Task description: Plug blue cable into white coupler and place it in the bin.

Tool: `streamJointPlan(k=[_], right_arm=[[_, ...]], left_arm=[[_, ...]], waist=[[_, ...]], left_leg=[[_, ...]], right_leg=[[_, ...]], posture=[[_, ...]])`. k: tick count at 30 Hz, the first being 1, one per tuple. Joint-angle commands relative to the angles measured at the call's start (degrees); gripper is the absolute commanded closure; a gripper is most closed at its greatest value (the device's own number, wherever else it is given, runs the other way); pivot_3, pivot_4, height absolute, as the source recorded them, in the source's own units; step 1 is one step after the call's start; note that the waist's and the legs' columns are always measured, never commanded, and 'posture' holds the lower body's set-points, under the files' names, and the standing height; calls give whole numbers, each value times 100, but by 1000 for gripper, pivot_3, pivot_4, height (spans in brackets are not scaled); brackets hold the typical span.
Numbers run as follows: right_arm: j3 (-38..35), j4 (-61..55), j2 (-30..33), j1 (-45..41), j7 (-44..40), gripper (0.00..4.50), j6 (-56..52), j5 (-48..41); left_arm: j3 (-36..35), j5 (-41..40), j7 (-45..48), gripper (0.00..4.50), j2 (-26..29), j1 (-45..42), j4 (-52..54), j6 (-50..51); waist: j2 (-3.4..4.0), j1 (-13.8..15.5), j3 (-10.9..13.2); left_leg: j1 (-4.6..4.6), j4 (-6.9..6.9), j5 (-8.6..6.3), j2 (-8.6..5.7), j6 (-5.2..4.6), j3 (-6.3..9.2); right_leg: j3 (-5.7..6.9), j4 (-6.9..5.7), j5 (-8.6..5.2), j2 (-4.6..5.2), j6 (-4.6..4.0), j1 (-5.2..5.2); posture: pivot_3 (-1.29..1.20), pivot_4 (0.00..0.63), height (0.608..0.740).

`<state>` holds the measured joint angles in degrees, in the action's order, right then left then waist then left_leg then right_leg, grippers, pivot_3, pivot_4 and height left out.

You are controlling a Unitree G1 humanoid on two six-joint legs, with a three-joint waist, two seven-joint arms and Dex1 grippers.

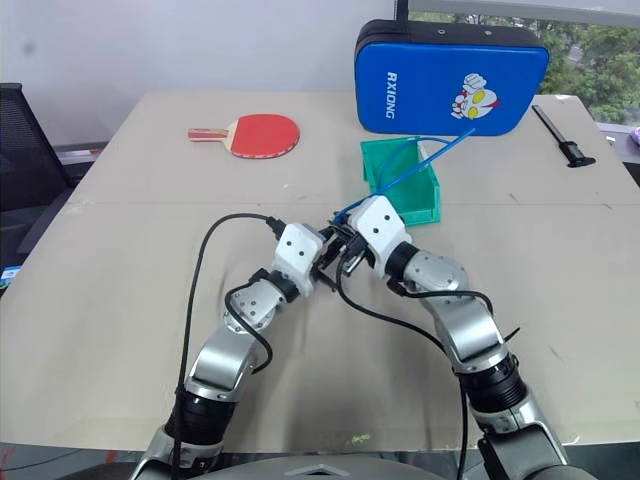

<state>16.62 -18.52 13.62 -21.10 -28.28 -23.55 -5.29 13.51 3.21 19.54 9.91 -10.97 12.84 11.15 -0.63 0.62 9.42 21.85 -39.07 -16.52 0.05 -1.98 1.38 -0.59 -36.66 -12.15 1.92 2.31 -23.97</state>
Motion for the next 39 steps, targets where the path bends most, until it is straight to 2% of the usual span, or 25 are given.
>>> streamJointPlan(k=[1, 39], right_arm=[[-121, -95, 78, 104, 11, 4500, -79, -20], [-207, -45, 91, 143, 234, 4500, -396, -81]], left_arm=[[-89, -86, -55, 4212, -69, -82, 341, -152], [-93, -93, -24, 4212, -71, -116, 295, -182]], waist=[[0, 0, 0], [0, -1, 0]], left_leg=[[0, 0, 0, 0, 0, 0], [-1, 0, 0, 0, 0, -1]], right_leg=[[0, 0, 0, 0, 0, 0], [0, 0, 0, -1, 0, 0]], posture=[[0, 150, 740], [0, 150, 740]])
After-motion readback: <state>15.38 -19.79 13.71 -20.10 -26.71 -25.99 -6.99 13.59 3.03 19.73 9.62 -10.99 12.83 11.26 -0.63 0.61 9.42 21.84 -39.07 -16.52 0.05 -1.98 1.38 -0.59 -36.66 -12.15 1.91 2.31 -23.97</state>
